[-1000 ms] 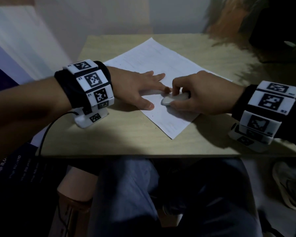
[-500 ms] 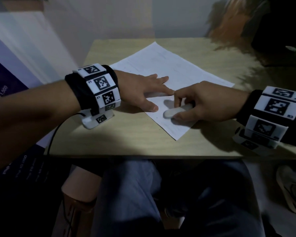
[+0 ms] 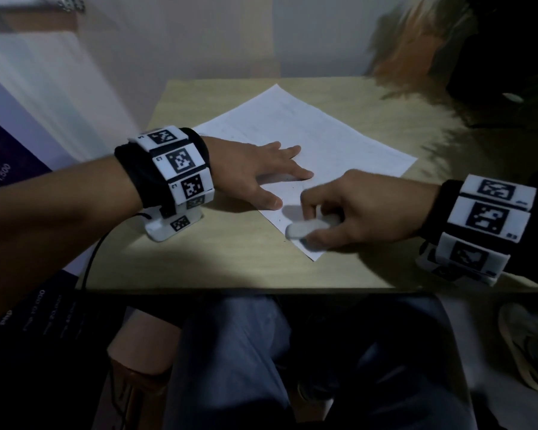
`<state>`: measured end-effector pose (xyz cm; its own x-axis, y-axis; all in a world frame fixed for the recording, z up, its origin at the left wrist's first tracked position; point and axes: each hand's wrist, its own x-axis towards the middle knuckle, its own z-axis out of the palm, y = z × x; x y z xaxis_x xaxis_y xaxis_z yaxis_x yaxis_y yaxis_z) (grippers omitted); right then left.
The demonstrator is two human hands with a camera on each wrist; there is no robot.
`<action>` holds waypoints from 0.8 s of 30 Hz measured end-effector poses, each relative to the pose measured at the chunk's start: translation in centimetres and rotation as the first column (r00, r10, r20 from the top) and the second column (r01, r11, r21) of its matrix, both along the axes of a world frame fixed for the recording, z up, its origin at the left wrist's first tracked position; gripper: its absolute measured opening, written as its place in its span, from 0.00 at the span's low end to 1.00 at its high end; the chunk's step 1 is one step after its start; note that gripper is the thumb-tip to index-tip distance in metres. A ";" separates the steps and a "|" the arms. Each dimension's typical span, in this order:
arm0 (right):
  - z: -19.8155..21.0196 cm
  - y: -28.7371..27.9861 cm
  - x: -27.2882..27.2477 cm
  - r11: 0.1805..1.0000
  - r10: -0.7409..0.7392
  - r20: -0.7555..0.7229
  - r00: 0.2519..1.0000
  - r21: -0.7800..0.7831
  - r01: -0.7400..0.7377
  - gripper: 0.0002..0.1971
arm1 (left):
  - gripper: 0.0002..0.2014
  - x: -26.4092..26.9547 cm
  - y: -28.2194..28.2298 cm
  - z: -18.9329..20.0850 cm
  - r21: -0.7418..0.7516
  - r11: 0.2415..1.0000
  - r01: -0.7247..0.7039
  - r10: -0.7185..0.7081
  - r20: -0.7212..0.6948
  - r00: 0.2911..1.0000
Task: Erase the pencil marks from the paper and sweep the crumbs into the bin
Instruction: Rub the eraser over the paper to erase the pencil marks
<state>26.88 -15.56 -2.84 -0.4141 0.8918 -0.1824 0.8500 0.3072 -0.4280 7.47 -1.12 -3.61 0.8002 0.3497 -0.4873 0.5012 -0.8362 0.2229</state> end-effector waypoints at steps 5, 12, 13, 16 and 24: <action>0.0 0.9 0.7 0.978 -0.141 0.061 0.988 0.160 0.130 0.16 | 0.38 0.0 0.2 0.0 -0.001 1.000 -0.002 0.002 0.005 1.000; -0.3 0.5 0.5 0.997 0.016 -0.029 0.999 0.074 -0.014 0.15 | 0.41 0.1 0.3 -0.2 -0.004 1.000 0.001 -0.001 -0.003 1.000; -0.3 0.8 0.7 0.993 0.001 -0.032 0.999 0.118 0.003 0.18 | 0.40 0.0 0.3 -0.3 -0.013 1.000 -0.004 0.004 0.002 1.000; -0.7 1.2 1.0 0.972 -0.064 0.006 0.998 0.227 0.061 0.19 | 0.40 0.0 0.4 -0.3 -0.010 1.000 -0.006 0.006 0.006 1.000; -0.6 1.0 1.0 0.971 -0.118 -0.004 0.993 0.211 0.117 0.18 | 0.41 0.0 0.4 -0.5 0.000 1.000 -0.001 0.001 0.006 1.000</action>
